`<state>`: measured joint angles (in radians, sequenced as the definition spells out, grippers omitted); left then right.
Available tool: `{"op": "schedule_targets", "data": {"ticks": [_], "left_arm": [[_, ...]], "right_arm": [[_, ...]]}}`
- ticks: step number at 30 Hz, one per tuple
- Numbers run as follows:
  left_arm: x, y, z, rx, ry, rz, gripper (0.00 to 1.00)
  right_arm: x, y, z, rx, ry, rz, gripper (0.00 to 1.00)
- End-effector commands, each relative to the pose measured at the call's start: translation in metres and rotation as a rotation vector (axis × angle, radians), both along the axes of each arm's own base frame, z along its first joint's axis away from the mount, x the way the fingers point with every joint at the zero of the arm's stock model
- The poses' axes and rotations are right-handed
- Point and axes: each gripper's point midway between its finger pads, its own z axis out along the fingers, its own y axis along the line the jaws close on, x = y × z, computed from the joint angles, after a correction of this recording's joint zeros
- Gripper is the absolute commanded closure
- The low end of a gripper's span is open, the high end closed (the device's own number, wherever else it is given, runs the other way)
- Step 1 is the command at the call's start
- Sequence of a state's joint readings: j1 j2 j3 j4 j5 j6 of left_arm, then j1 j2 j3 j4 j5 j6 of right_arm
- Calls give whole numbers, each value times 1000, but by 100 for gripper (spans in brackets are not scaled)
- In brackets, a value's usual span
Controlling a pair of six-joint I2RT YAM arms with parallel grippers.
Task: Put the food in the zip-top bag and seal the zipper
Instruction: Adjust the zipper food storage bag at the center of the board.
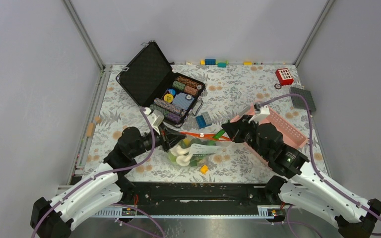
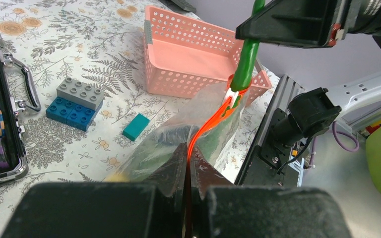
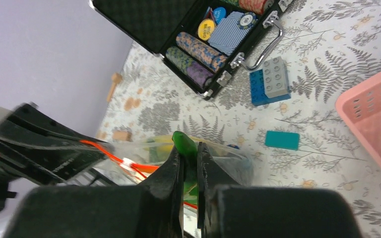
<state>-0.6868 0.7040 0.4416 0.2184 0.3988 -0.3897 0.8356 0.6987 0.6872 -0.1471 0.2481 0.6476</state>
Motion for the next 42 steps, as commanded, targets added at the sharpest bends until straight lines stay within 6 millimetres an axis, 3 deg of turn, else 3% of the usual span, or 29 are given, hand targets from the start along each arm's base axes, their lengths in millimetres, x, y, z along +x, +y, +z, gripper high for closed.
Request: {"op": "schedule_targets", "data": {"ticks": [1, 4, 10, 14, 17, 19, 28, 38, 42], "left_arm": [[0, 1, 11, -42, -33, 11, 100], [-2, 1, 8, -48, -18, 2, 100], [-5, 2, 3, -55, -2, 2, 100], [-5, 2, 6, -68, -2, 2, 100], [-6, 1, 9, -84, 7, -4, 100], [-8, -1, 11, -101, 15, -13, 100], [-8, -3, 11, -172, 73, 10, 100], [1, -1, 22, -236, 77, 63, 100], [6, 2, 38, -288, 66, 100, 100]], "right_arm": [[2, -5, 24, 211, 52, -103, 100], [4, -9, 17, 276, 90, -158, 100], [2, -15, 29, 384, 77, -187, 100], [0, -15, 24, 395, 89, -182, 100], [-2, -1, 9, 388, 123, -130, 100], [-2, 18, 10, 391, 101, -44, 100], [-8, 74, -16, 200, 25, 212, 100], [-36, 101, -33, -54, -145, 401, 100], [-52, 105, -33, -152, -193, 523, 100]]}}
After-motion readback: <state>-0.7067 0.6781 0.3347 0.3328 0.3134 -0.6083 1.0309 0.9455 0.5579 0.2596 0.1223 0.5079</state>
